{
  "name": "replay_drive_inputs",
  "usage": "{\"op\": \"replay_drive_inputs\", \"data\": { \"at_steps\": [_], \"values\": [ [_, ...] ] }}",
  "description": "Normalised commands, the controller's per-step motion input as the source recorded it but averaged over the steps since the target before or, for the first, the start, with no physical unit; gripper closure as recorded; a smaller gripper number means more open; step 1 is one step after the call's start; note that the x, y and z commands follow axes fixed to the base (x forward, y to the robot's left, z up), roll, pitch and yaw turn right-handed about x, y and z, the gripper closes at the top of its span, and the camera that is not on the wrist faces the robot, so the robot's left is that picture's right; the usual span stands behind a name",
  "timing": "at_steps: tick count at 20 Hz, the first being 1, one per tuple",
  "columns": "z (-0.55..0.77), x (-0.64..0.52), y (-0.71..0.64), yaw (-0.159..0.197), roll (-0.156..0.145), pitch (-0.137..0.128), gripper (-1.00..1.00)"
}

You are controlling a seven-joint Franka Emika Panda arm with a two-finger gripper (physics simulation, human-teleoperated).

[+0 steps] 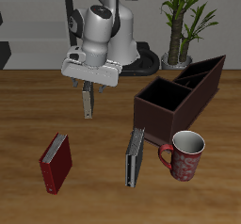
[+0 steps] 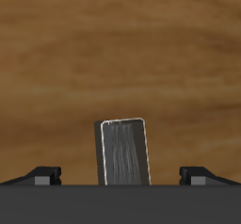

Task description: Place the yellow book into the left desk caddy's front compartment

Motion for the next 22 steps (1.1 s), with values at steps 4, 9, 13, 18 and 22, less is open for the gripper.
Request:
{"op": "replay_drive_inputs", "data": {
  "at_steps": [4,9,13,18,22],
  "values": [
    [-0.09,0.01,-0.02,-0.001,0.000,0.018,-1.00],
    [-0.18,0.03,-0.10,-0.014,-0.005,0.029,-1.00],
    [-0.22,0.11,-0.14,-0.023,-0.018,0.038,1.00],
    [0.00,0.02,-0.01,-0.008,0.006,0.000,1.00],
    [0.35,-0.03,0.15,-0.023,0.032,-0.054,1.00]
  ]
}}
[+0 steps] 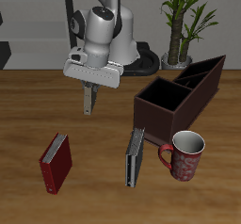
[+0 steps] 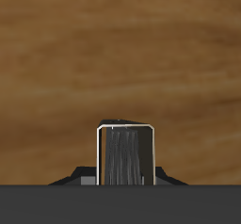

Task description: Place the yellow book into the left desk caddy's front compartment

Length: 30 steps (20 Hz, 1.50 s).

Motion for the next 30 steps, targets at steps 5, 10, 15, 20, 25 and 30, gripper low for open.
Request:
{"op": "replay_drive_inputs", "data": {
  "at_steps": [5,10,15,20,25,30],
  "values": [
    [0.30,0.00,0.10,-0.011,0.010,-0.037,1.00],
    [0.46,-0.05,0.14,-0.051,0.009,-0.037,1.00],
    [0.21,-0.04,0.08,-0.047,0.005,-0.006,1.00],
    [0.18,-0.15,0.04,-0.049,-0.018,-0.013,1.00],
    [0.15,-0.23,-0.02,-0.025,-0.028,-0.018,1.00],
    [0.10,-0.32,0.03,-0.024,-0.016,-0.016,1.00]
  ]
}}
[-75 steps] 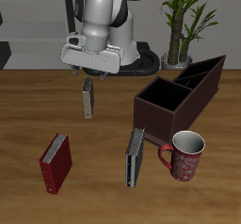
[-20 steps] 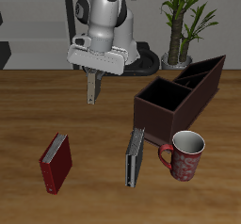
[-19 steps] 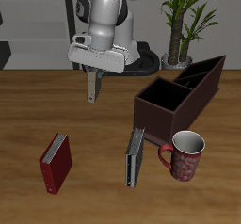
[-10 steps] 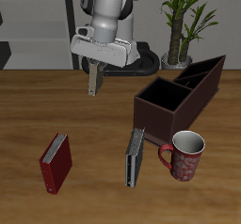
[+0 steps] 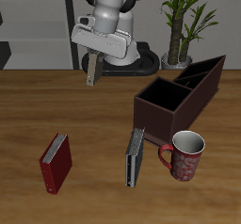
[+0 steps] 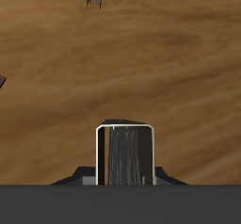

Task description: Place the yellow book into the left desk caddy's front compartment

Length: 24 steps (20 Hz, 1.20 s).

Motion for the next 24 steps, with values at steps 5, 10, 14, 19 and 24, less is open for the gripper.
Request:
{"op": "replay_drive_inputs", "data": {
  "at_steps": [5,10,14,19,24],
  "values": [
    [0.10,-0.28,0.12,-0.008,-0.001,-0.007,1.00],
    [0.12,-0.17,0.10,0.001,-0.021,-0.009,1.00],
    [0.06,-0.09,0.25,0.006,-0.017,0.014,1.00],
    [0.10,-0.09,0.36,0.011,0.039,-0.005,1.00],
    [0.09,-0.05,0.15,-0.037,0.003,-0.013,1.00]
  ]
}}
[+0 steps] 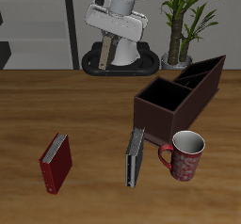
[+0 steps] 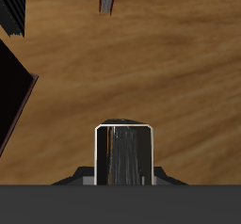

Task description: Place the yellow book into the left desk caddy's front compartment

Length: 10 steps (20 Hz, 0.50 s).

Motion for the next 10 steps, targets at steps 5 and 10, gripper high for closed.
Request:
{"op": "replay_drive_inputs", "data": {
  "at_steps": [5,10],
  "values": [
    [0.07,-0.05,0.24,-0.036,-0.002,0.005,1.00],
    [0.08,-0.11,0.33,-0.057,0.060,0.013,1.00]
  ]
}}
